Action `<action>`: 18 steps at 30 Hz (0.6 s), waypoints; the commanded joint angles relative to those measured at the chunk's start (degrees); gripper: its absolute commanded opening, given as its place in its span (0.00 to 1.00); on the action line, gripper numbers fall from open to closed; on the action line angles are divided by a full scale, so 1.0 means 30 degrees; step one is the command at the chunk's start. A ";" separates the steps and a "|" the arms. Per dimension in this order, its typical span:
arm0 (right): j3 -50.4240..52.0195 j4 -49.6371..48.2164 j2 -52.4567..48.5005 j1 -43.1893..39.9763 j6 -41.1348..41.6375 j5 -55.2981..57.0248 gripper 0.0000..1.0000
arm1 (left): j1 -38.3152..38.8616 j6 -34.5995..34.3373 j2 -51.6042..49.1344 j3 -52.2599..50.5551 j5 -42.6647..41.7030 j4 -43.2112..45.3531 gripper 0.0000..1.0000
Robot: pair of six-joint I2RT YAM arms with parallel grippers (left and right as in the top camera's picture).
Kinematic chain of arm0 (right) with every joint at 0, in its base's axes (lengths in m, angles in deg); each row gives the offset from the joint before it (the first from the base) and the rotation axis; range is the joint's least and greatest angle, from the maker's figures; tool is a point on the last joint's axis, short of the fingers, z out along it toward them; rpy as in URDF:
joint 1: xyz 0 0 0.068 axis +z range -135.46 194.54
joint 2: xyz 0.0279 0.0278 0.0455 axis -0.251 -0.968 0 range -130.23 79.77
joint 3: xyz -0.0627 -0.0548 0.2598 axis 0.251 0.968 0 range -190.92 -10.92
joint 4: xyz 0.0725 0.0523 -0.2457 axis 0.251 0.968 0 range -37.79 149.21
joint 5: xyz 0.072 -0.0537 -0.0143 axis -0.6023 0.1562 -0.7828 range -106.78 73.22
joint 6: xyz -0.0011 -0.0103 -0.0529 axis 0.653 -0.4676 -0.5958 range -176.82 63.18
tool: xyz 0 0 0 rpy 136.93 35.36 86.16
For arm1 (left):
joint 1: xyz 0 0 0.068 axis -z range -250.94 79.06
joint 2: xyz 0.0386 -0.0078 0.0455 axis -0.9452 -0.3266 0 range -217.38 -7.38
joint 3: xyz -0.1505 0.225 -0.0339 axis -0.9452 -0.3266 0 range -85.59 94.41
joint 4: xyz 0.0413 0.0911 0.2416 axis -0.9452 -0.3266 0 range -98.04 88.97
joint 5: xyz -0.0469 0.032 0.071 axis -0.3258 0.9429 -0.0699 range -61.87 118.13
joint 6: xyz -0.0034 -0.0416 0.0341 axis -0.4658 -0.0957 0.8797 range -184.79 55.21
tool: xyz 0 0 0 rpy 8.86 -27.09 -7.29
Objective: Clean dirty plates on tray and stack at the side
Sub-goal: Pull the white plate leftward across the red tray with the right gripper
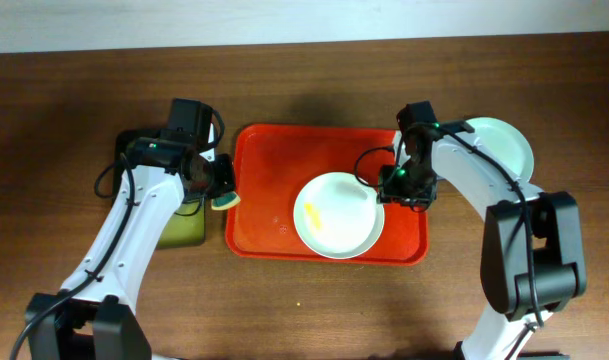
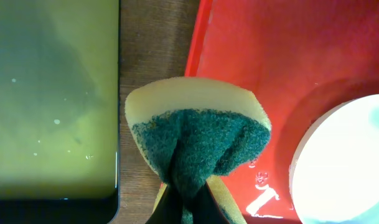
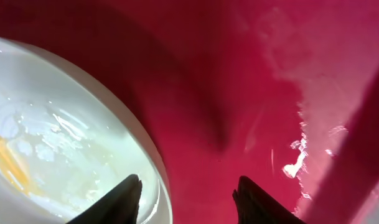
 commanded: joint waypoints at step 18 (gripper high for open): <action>0.1996 -0.1923 -0.0022 0.1596 -0.0007 -0.0087 0.11 | -0.0029 0.0306 0.0284 -0.0095 -0.0153 0.0044 0.00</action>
